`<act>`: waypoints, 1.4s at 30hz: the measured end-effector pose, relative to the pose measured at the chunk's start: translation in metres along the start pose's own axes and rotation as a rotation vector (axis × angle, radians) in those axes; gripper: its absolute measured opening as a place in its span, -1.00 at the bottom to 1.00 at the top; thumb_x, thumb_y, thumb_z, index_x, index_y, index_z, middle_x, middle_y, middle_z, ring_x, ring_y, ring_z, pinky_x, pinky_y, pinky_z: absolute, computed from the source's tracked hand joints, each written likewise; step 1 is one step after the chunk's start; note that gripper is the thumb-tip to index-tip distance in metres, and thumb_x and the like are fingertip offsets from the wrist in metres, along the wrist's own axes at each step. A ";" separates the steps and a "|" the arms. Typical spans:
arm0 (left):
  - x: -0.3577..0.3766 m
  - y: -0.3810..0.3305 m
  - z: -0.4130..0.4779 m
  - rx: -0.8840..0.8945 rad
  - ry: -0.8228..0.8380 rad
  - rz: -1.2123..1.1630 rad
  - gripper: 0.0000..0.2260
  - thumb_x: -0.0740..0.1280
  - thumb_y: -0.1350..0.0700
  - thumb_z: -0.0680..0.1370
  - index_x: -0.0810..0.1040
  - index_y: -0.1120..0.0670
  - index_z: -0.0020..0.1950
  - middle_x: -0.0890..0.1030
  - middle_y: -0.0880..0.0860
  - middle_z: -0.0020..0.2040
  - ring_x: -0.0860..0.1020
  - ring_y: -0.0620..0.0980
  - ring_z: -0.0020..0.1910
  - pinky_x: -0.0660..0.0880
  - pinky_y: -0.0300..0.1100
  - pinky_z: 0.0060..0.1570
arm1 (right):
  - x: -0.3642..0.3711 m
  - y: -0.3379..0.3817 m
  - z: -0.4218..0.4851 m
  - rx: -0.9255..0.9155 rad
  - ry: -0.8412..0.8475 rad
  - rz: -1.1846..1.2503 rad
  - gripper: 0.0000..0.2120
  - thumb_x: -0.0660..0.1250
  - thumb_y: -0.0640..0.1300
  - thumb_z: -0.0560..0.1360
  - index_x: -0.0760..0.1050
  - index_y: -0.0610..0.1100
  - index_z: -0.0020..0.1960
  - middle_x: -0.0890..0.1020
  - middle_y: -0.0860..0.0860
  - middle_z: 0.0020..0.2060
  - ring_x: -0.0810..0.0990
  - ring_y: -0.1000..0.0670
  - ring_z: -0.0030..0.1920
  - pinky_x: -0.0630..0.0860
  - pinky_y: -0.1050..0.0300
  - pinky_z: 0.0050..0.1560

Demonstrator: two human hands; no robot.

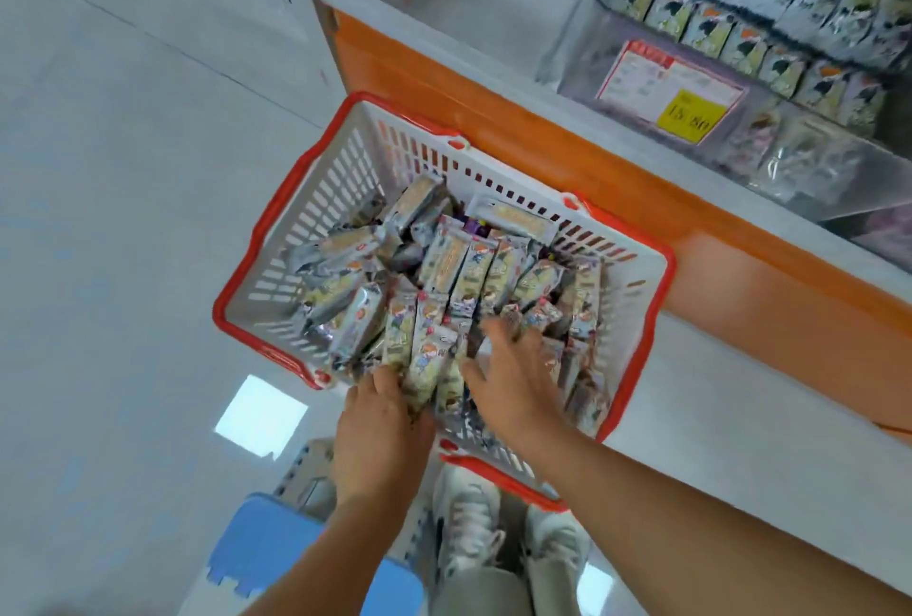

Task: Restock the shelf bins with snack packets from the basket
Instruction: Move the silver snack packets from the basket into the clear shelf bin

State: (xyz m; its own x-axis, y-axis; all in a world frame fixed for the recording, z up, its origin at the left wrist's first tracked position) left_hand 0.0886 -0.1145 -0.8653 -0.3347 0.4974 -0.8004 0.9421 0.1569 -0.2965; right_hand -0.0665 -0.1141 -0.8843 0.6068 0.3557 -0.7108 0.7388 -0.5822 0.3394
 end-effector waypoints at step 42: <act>-0.199 -0.340 0.046 0.524 -0.227 -0.059 -0.75 0.19 0.16 0.59 0.30 0.29 0.17 0.48 0.28 0.11 0.48 0.28 0.08 0.17 -0.16 -0.15 | -0.343 -0.029 0.024 0.009 -0.452 0.560 -0.72 0.15 -0.18 0.64 0.23 -0.11 0.33 0.46 0.01 -0.36 0.43 0.00 -0.43 0.42 0.07 -0.36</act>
State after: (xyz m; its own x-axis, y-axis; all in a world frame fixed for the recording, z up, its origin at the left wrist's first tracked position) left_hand -0.1661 -0.3060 -0.6295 -0.4369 0.2955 -0.8496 0.8047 -0.2938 -0.5160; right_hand -0.3032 -0.2371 -0.6653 0.7117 -0.3343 -0.6178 0.3489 -0.5951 0.7240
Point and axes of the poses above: each hand's wrist, its own z-axis towards the middle knuckle, its own x-axis out of the palm, y = z × x, the point moved 6 cm from there along z, towards the middle knuckle
